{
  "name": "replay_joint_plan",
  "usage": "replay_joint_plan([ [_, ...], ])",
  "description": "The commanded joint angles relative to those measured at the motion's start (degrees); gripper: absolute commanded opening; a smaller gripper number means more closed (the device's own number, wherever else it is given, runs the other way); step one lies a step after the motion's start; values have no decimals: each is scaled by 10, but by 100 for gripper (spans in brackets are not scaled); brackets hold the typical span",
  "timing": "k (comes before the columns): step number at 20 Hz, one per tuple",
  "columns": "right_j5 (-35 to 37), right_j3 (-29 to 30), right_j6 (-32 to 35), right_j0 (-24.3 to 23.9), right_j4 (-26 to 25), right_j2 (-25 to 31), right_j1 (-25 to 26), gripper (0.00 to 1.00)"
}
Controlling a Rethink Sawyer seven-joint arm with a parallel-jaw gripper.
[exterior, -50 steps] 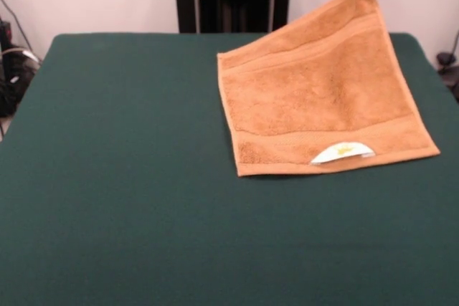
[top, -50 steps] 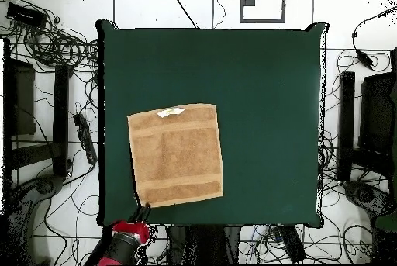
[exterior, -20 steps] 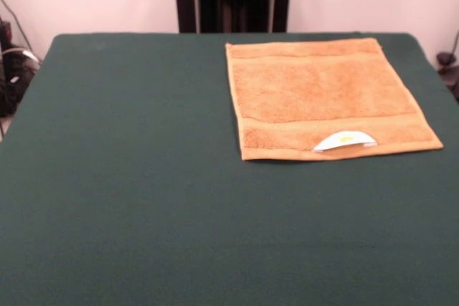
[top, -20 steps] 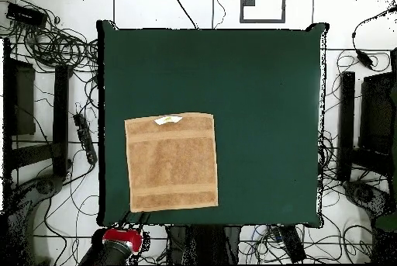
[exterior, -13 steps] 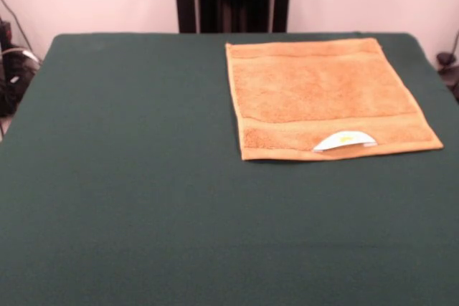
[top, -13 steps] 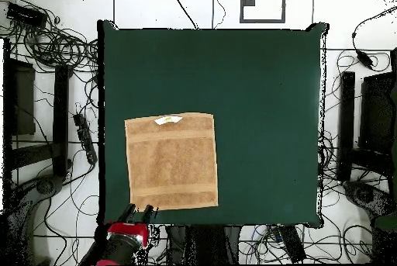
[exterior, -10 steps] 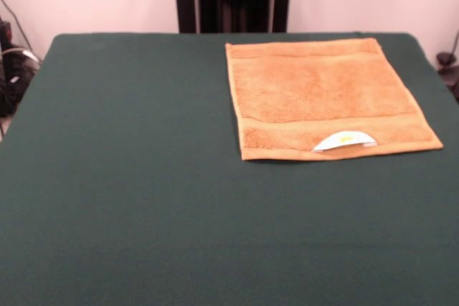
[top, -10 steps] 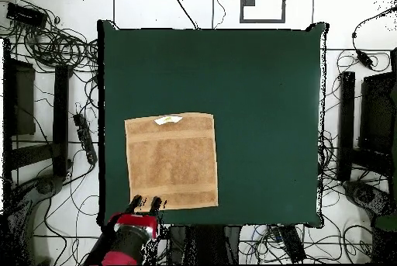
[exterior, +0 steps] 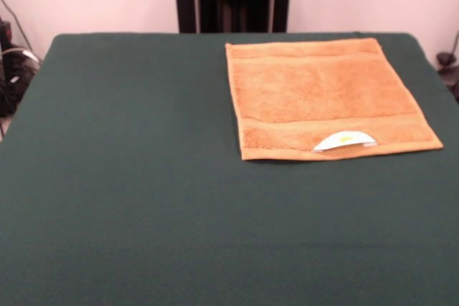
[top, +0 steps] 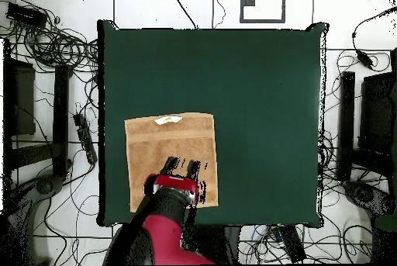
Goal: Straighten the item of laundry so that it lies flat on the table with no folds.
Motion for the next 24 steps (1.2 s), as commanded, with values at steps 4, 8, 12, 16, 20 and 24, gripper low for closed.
replay_joint_plan([
  [4, 172, -122, -13, -185, -45, 213, -17, 100],
  [8, 222, -186, -29, -236, -41, 245, 14, 100],
  [12, 284, -287, -30, -245, -50, 228, 65, 100],
  [16, 315, -368, -25, -256, -56, 224, 114, 100],
  [20, 342, -431, -18, -264, -60, 225, 152, 100],
  [24, 391, -497, -5, -264, -64, 223, 185, 100],
])
